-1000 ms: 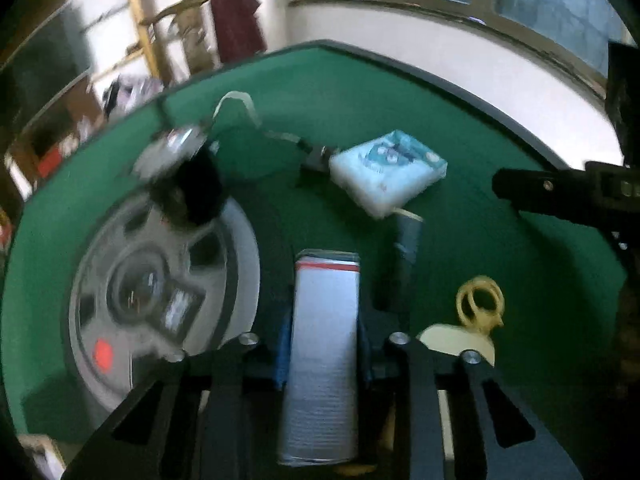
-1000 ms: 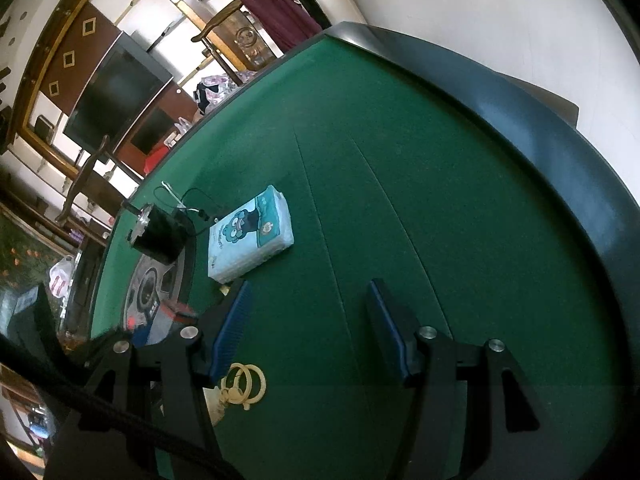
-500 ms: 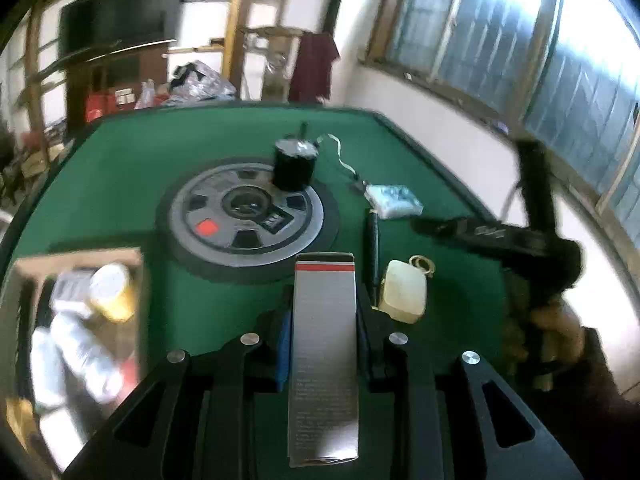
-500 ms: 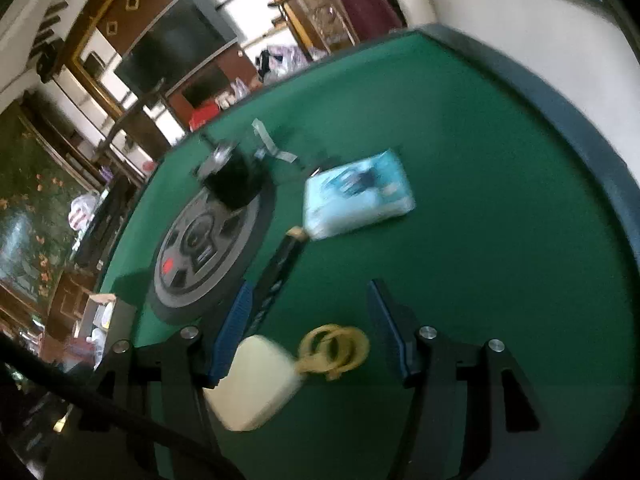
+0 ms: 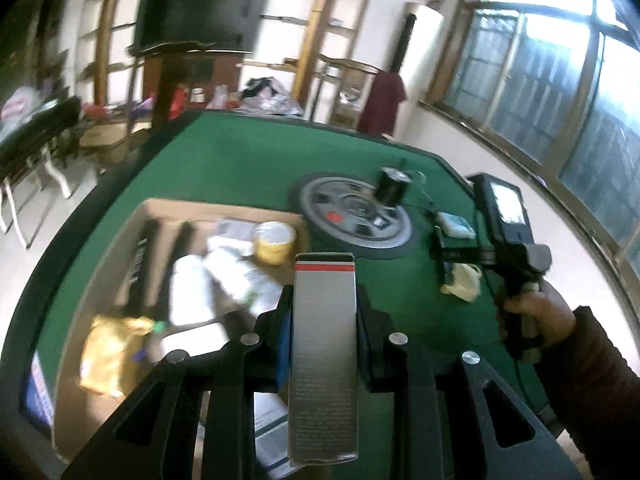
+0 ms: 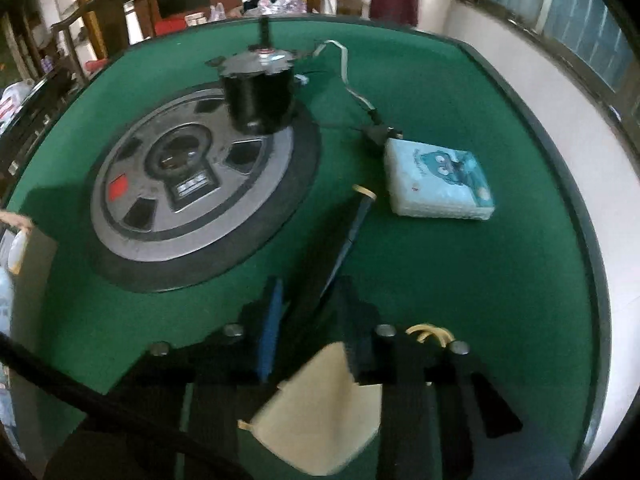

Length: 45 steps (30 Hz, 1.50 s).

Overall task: Organize objects
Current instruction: 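Grasp the red-and-white box with the left tool while the right tool grasps a black marker, then carry the red-and-white box and black marker over the tray with both tools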

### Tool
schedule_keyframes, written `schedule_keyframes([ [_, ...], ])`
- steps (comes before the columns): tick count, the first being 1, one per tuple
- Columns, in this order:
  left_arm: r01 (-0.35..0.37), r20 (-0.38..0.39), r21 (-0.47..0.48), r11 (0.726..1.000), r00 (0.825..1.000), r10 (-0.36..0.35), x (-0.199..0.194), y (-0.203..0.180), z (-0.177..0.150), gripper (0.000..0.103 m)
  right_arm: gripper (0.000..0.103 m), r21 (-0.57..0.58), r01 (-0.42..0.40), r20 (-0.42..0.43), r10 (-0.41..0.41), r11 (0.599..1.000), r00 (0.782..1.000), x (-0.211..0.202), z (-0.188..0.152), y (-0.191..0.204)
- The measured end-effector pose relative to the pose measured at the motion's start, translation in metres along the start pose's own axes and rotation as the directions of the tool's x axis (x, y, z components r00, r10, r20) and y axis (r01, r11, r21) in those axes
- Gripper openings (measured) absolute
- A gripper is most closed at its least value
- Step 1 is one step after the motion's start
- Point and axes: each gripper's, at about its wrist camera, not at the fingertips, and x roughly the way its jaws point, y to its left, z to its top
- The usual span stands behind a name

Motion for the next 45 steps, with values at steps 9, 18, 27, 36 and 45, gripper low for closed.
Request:
schedule_keyframes([
  [9, -0.003, 0.017, -0.105, 0.994, 1.0, 0.005, -0.011, 0.045, -0.021, 0.023, 0.012, 0.095, -0.152, 0.058, 0.147, 0.984, 0.988, -0.029, -0.035, -0.012],
  [18, -0.033, 0.014, -0.131, 0.991, 0.999, 0.035, -0.015, 0.054, -0.036, 0.023, 0.012, 0.107, -0.423, 0.15, 0.406, 0.9, 0.901, -0.084, -0.044, 0.01],
  [27, -0.14, -0.02, -0.119, 0.983, 0.99, 0.138, -0.01, 0.074, -0.033, 0.023, 0.012, -0.002, -0.585, 0.078, 0.583, 0.811, 0.809, -0.106, -0.058, 0.09],
  [36, -0.241, -0.038, -0.033, 0.97, 0.97, 0.24, 0.01, 0.106, 0.001, 0.023, 0.012, -0.069, -0.638, -0.033, 0.638, 0.767, 0.77, -0.089, -0.06, 0.172],
  [45, -0.213, -0.066, -0.02, 0.977, 0.975, 0.212, -0.005, 0.115, -0.015, 0.023, 0.013, -0.072, -0.675, -0.123, 0.666, 0.734, 0.736, -0.071, -0.061, 0.216],
])
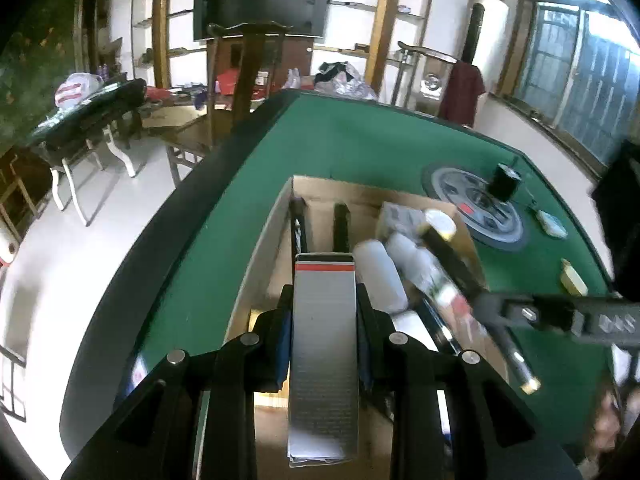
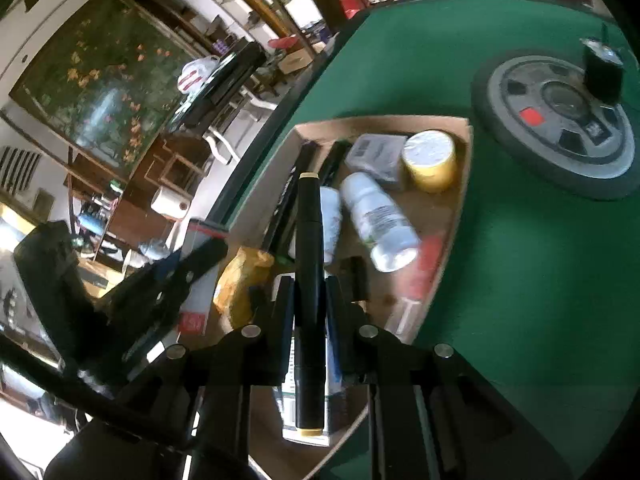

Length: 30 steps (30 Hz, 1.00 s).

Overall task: Organize objects
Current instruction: 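Carry the red-and-white box and black marker over the tray with both tools, then lower the box and marker into the tray and open both tools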

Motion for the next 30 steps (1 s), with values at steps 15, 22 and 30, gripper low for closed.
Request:
schedule_keyframes([
  [15, -0.019, -0.091, -0.115, 0.993, 0.996, 0.009, -0.004, 0.015, -0.048, 0.023, 0.013, -0.042, -0.095, -0.135, 0.089, 0.995, 0.987, 0.039, -0.036, 0.034],
  [22, -0.076, -0.05, -0.165, 0.983, 0.996, 0.068, 0.0, 0.018, -0.047, 0.023, 0.013, -0.069, -0.073, -0.149, 0.062, 0.995, 0.987, 0.05, -0.042, 0.038],
  [30, -0.161, 0.028, -0.201, 0.966, 0.985, 0.17, -0.024, 0.028, -0.042, 0.055, 0.013, -0.125, -0.024, -0.122, 0.009, 0.992, 0.993, 0.05, -0.046, 0.038],
])
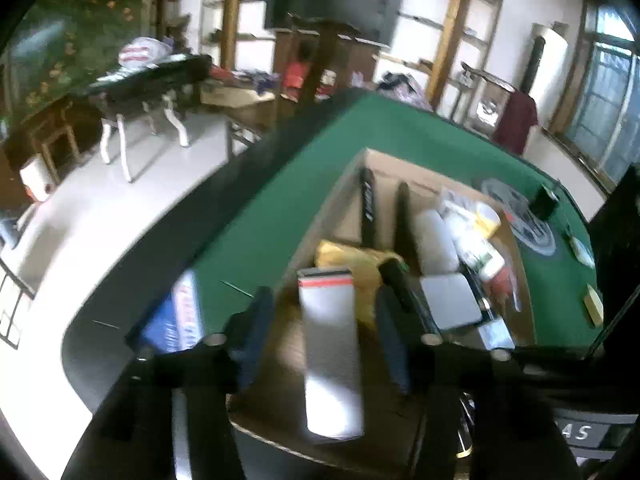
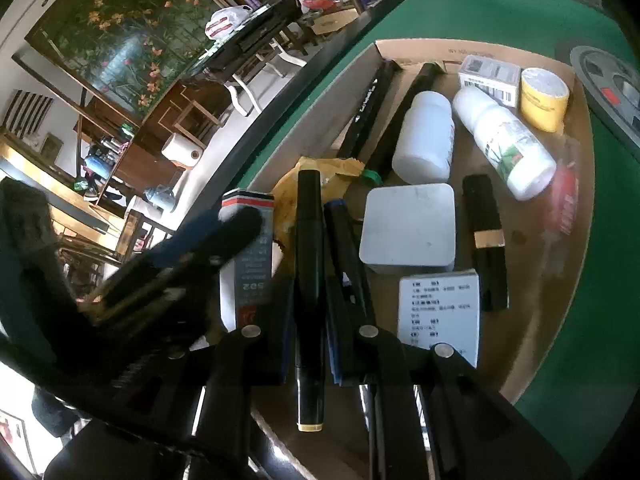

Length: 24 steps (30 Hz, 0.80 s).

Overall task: Organize objects
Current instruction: 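Lower the box and marker into the tray and open both tools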

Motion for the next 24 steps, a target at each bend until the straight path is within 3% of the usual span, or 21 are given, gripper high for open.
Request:
schedule_keyframes([
  [3, -0.024, 0.035, -0.005, 1.0, 0.999, 0.024, -0.008, 0.005, 0.003, 0.066, 0.013, -0.02, 0.021, 0.007, -0.021, 1.0, 1.0, 0.0, 0.0, 0.001],
  [6, -0.058, 0.069, 0.001, 0.998, 0.996, 0.058, -0.015, 0.005, 0.005, 0.066, 0.014, -0.051, 0.043, 0.013, -0.042, 0.998, 0.999, 0.002, -0.003, 0.005],
  [24, -0.078, 0.105, 0.037, 0.996, 0.992, 0.074, -0.03, -0.018, 0.001, 0.066, 0.019, -0.035, 0.051, 0.095, -0.048, 0.998, 0.994, -0.027, -0.011, 0.014],
])
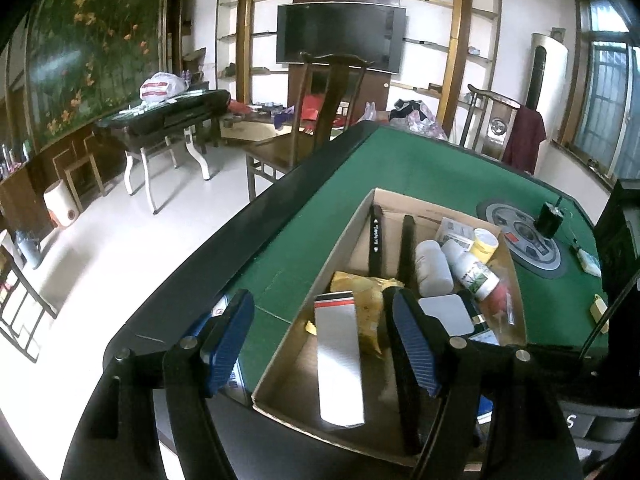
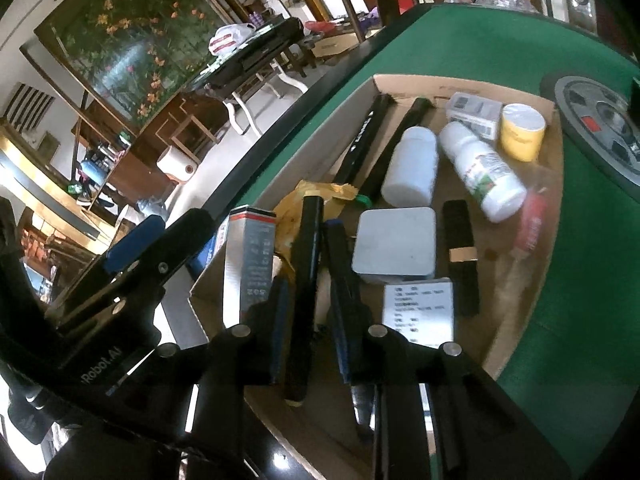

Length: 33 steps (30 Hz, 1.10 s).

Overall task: Organize objects
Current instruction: 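Lower the box and marker into the tray and open both tools, then move both tools back to the remaining items beside the dial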

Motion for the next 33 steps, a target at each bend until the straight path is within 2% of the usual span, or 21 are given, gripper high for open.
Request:
schedule_keyframes([
  [9, 0.003, 0.005, 0.065, 0.998, 1.0, -0.004, -0.012, -0.037, 0.0, 0.066, 0.019, 0.066, -0.005, 0.056, 0.002, 0.998, 0.998, -0.03, -0.004, -0.029],
  [14, 0.006, 0.004, 0.12, 0.993, 1.0, -0.007, -0.017, -0.066, 0.001, 0.067, 0.027, 0.13, -0.009, 0.098, -0.004, 0.992, 0.995, -0.051, -0.008, -0.055],
  [19, 0.011, 0.001, 0.176, 0.984, 1.0, -0.012, -0.02, -0.096, 0.0, 0.074, 0.027, 0.183, -0.004, 0.135, -0.021, 0.983, 0.991, -0.071, -0.009, -0.08],
  [25, 0.041, -0.018, 0.248, 0.968, 0.999, -0.037, -0.02, -0.135, -0.003, 0.074, 0.03, 0.263, 0.024, 0.184, -0.074, 0.964, 0.98, -0.105, -0.014, -0.126],
  [33, 0.114, -0.084, 0.31, 0.944, 0.992, -0.092, -0.015, -0.18, -0.014, 0.074, 0.034, 0.422, 0.078, 0.248, -0.198, 0.903, 0.948, -0.165, -0.039, -0.204],
])
